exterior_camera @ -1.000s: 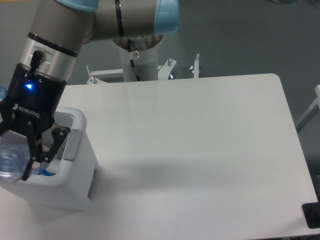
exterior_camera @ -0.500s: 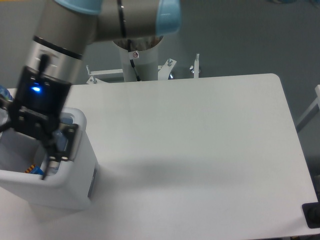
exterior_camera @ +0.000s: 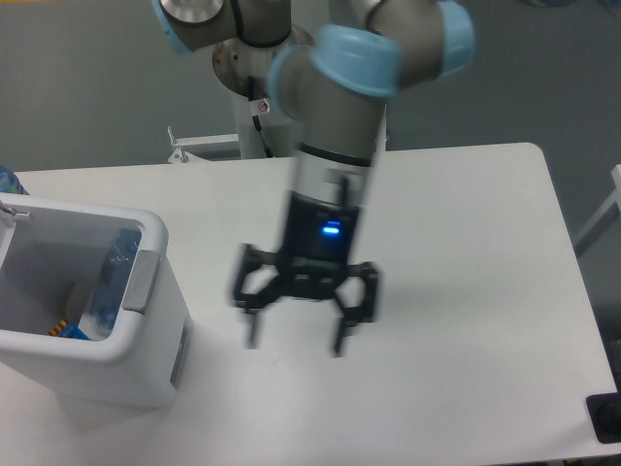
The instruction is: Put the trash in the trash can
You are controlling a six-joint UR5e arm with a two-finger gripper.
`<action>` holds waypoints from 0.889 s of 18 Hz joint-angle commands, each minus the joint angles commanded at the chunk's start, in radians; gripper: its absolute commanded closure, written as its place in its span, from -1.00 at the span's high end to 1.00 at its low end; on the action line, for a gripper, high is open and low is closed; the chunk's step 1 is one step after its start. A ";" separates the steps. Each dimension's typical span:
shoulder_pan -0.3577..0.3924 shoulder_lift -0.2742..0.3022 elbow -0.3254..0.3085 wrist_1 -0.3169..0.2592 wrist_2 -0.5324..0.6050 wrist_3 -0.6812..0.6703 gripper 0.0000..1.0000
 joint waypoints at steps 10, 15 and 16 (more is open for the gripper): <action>0.080 -0.028 -0.025 -0.072 0.215 0.328 1.00; 0.057 -0.034 -0.060 -0.110 0.390 0.457 1.00; 0.052 -0.032 -0.075 -0.120 0.396 0.515 1.00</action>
